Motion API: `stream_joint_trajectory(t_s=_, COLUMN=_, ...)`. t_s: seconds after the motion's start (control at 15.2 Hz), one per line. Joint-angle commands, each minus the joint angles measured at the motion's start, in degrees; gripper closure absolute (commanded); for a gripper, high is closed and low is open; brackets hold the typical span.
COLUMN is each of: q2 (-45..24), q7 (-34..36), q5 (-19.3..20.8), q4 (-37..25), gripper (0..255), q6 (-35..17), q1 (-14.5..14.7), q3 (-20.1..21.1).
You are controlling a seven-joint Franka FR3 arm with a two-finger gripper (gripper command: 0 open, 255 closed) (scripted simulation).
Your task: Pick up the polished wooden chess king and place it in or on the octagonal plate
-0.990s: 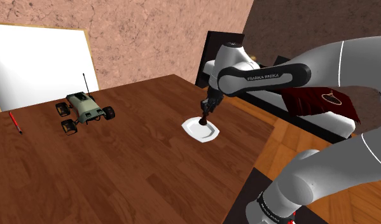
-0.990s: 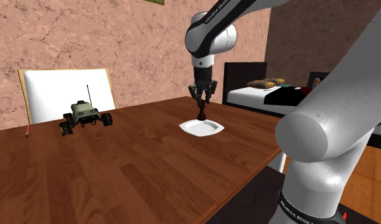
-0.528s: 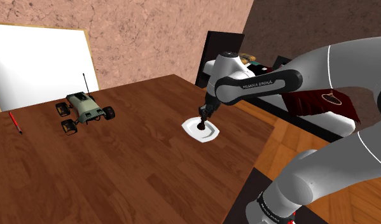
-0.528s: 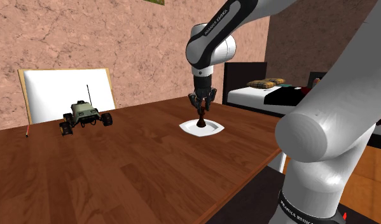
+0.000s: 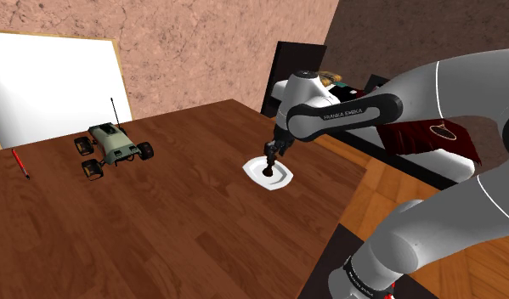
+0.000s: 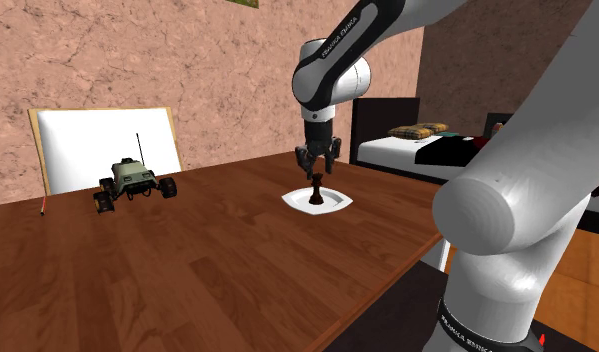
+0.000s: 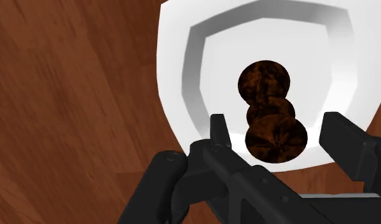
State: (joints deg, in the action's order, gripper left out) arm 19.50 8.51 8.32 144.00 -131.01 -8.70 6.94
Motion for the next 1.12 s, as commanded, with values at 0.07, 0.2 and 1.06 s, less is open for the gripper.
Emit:
stream_joint_trajectory(t_s=0.07, q2=0.0, q7=0.0, q5=0.0, q4=0.0, gripper=0, q6=0.0, q1=0.0, q3=0.0)
stream_joint_trajectory(t_s=0.2, q2=0.0, q7=0.0, q5=0.0, q4=0.0, gripper=0, q6=0.0, q1=0.0, q3=0.0)
stream_joint_trajectory(t_s=1.06, q2=4.1, q7=-0.8, q5=-1.4, q4=-3.9, gripper=0, q6=8.0, q1=0.8, q3=0.2)
